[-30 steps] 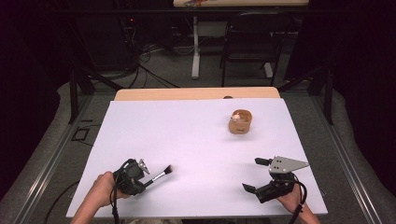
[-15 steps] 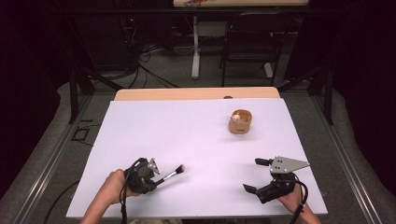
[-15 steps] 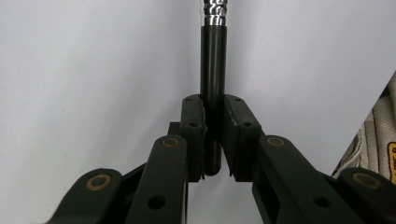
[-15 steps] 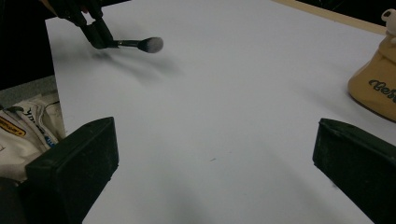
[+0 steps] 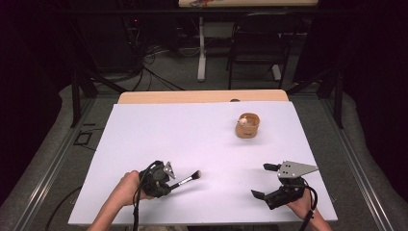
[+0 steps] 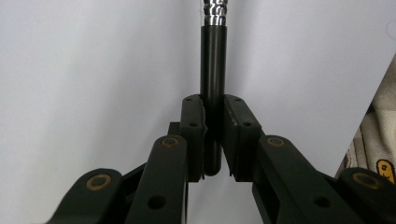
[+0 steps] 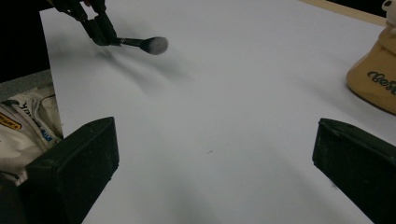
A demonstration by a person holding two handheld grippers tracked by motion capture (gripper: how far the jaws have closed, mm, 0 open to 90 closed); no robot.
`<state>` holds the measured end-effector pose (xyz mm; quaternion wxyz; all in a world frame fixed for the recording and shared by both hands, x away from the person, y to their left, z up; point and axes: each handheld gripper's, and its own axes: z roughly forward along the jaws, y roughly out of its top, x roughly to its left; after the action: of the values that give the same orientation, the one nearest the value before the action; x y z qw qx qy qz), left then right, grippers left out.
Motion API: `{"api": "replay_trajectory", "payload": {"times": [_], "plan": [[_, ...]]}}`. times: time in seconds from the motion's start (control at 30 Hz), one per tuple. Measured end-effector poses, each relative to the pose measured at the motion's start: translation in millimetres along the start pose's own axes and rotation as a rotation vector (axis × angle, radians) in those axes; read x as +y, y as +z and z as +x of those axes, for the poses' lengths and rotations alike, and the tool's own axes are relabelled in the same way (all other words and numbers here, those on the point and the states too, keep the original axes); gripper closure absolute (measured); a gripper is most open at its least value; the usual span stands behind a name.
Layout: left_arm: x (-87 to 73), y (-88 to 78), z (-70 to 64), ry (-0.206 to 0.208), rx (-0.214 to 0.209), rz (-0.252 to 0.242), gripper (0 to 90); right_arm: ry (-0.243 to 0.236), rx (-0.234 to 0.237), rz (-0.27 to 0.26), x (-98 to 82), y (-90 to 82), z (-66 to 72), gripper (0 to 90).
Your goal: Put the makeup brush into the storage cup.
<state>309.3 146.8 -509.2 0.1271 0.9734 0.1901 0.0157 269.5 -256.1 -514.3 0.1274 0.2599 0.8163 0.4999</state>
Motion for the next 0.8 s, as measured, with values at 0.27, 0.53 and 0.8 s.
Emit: {"api": "replay_trajectory", "payload": {"times": [0.27,0.53,0.8], "plan": [[12.7,-1.0,-0.8,0.037,-0.004,-0.006,79.1,0.000,-0.003,0.018,0.5,1.4,-0.1,0.0],[19.3,2.6,-3.3,0.062,-0.018,0.008,79.1,-0.005,-0.008,0.033,0.5,1.0,0.3,0.0],[26.1,4.7,-4.2,0.076,-0.022,0.008,79.1,0.001,-0.013,0.044,0.3,1.4,-0.1,0.0]]}}
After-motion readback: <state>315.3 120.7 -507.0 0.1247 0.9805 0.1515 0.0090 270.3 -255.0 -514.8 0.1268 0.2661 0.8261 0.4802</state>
